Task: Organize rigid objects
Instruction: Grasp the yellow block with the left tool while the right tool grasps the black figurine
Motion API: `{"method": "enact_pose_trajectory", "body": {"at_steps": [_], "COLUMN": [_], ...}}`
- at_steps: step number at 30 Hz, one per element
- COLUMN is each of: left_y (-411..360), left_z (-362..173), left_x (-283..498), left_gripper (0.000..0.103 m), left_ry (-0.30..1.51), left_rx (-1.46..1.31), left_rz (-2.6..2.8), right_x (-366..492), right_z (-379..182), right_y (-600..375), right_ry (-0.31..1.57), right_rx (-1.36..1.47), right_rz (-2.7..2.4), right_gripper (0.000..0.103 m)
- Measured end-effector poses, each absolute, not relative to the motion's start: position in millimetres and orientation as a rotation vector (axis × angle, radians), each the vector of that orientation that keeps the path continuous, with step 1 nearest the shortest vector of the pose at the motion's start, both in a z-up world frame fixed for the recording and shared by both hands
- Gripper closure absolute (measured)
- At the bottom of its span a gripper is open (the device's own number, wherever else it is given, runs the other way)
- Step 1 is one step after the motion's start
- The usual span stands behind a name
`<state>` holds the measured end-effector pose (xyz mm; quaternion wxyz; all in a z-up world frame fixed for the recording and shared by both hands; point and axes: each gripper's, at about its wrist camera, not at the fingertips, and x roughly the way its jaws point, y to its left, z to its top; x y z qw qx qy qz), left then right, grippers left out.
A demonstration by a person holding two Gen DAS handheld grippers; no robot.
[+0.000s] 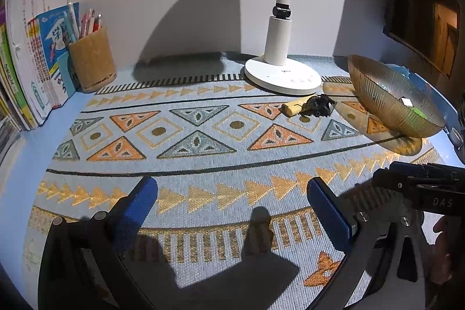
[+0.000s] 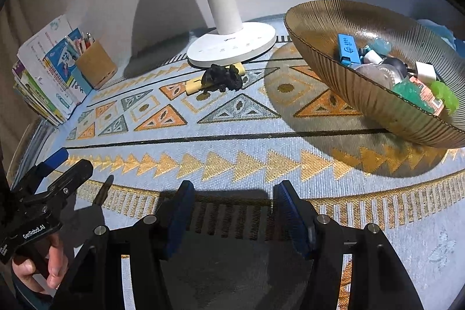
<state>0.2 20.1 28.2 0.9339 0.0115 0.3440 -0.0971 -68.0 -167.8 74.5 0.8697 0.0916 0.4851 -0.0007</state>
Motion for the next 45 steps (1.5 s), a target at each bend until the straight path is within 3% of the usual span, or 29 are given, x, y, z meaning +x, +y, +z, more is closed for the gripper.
{"method": "enact_pose_trajectory", "body": {"at_steps": [7, 12, 23, 27, 30, 37, 45], "left_y": [11, -4, -25, -38, -42, -62, -99], "left_z": [35, 66, 30, 20, 16, 17, 7], "left_x": [8, 35, 131, 145, 152, 156, 169], "left_gripper": [0.0, 0.0, 0.015, 0.015, 0.015, 0.017, 0.033], "left_ry": [0.747, 0.669, 0.824, 0.849, 0.86, 0.846, 0.872], "left_rx": [0.085, 0.243, 0.243, 0.262, 0.265, 0.308, 0.357], "left_rz": [-0.31, -0.385, -0.611, -0.658, -0.679, -0.724, -0.739], "right_x": [-56, -11, 70, 83, 83, 48, -1], "right_z": [75, 88, 66, 55, 55, 71, 84], "right_y": [-165, -161, -157, -162, -159, -167, -167], "right_ry": [1.075, 1.089, 1.044, 1.073, 1.066, 1.042, 1.053], "right_rx": [0.179, 0.304, 0.286, 0.27, 0.232, 0.267, 0.123], "right_rz": [0.018, 0.064, -0.092, -0.121, -0.113, -0.113, 0.003], "right_gripper": [0.045, 0.045, 0.045, 0.045, 0.054, 0.054, 0.054]}}
